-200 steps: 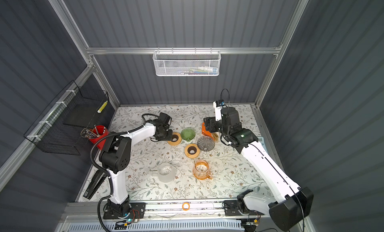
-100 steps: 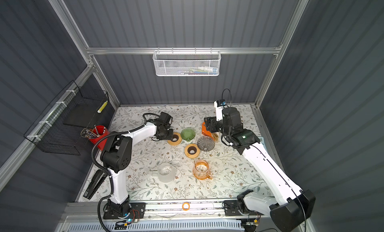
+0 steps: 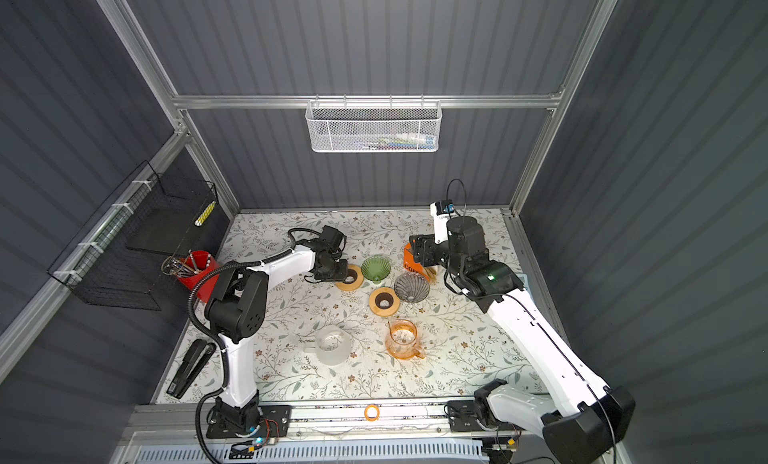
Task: Place the coffee filter in the dripper
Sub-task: 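Grasp the wooden ring stand through its hole with the left gripper, then lift the wooden ring and carry it toward the frosted pitcher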
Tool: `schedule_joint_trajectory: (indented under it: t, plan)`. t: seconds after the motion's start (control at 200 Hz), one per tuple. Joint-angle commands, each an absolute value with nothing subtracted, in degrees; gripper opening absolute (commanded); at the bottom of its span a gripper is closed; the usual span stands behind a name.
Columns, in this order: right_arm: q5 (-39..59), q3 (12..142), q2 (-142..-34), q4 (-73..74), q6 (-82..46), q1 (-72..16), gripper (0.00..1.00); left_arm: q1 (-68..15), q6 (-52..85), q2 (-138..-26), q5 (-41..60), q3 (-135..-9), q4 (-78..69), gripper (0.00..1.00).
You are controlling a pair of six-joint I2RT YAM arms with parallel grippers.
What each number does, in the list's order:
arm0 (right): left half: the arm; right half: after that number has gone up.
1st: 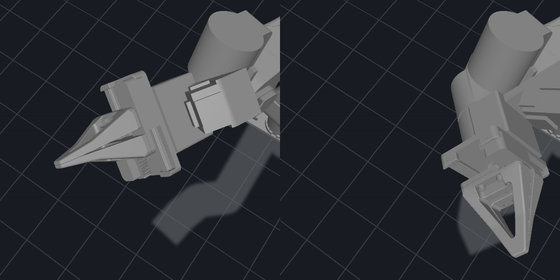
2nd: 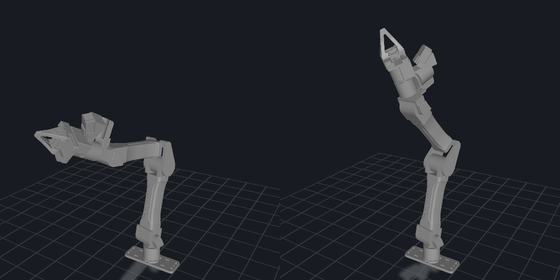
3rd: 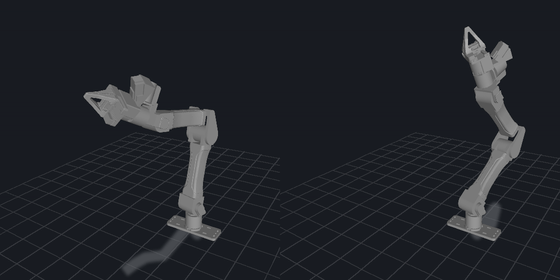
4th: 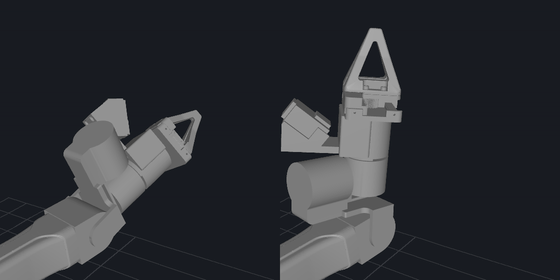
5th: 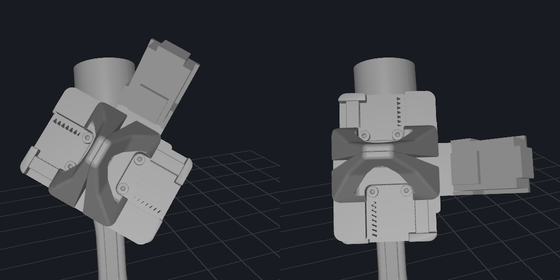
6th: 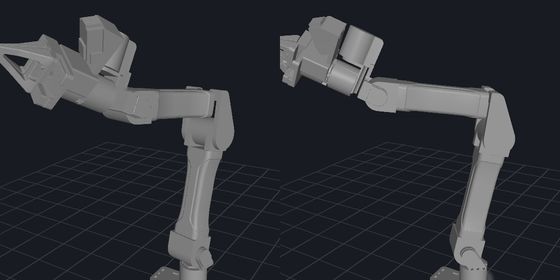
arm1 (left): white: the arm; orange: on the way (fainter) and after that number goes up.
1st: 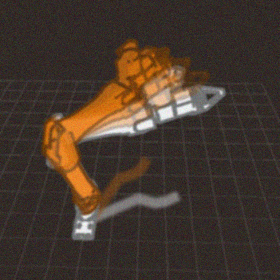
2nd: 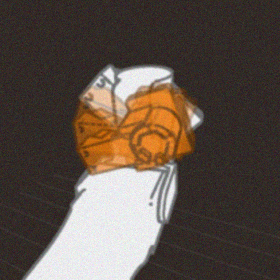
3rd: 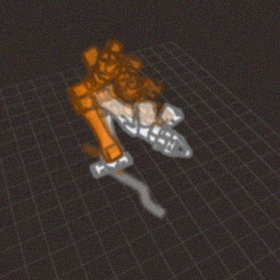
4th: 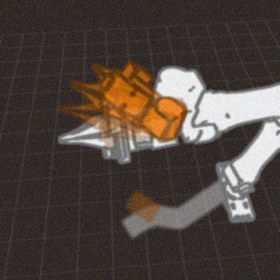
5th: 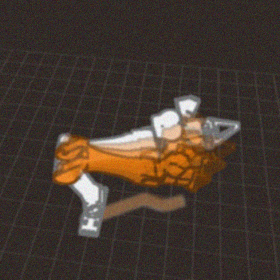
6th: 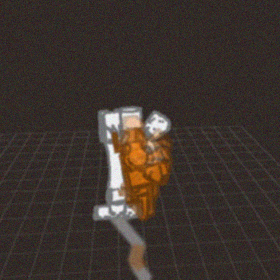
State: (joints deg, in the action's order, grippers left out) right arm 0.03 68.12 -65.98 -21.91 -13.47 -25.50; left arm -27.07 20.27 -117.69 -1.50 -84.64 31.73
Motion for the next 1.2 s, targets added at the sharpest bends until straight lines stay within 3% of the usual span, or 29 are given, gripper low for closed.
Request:
schedule_joint_trajectory:
  t: [0.0, 0.21, 1.196]
  plan:
    - [-0.37, 67.41, -64.89, -21.94, -13.86, -25.23, 0.72, -27.51, 20.39, -117.88, -1.0, -84.73, 31.81, 0.24]
    - [0.09, 66.89, -64.42, -21.97, -14.67, -25.31, 0.72, -27.51, 20.58, -115.79, -1.48, -84.55, 32.21, 0.17]
    - [5.8, 64.79, -57.14, -24.08, -19.84, -25.29, 0.71, -27.58, 23.82, -79.82, -3.02, -75.51, 50.24, 0.2]
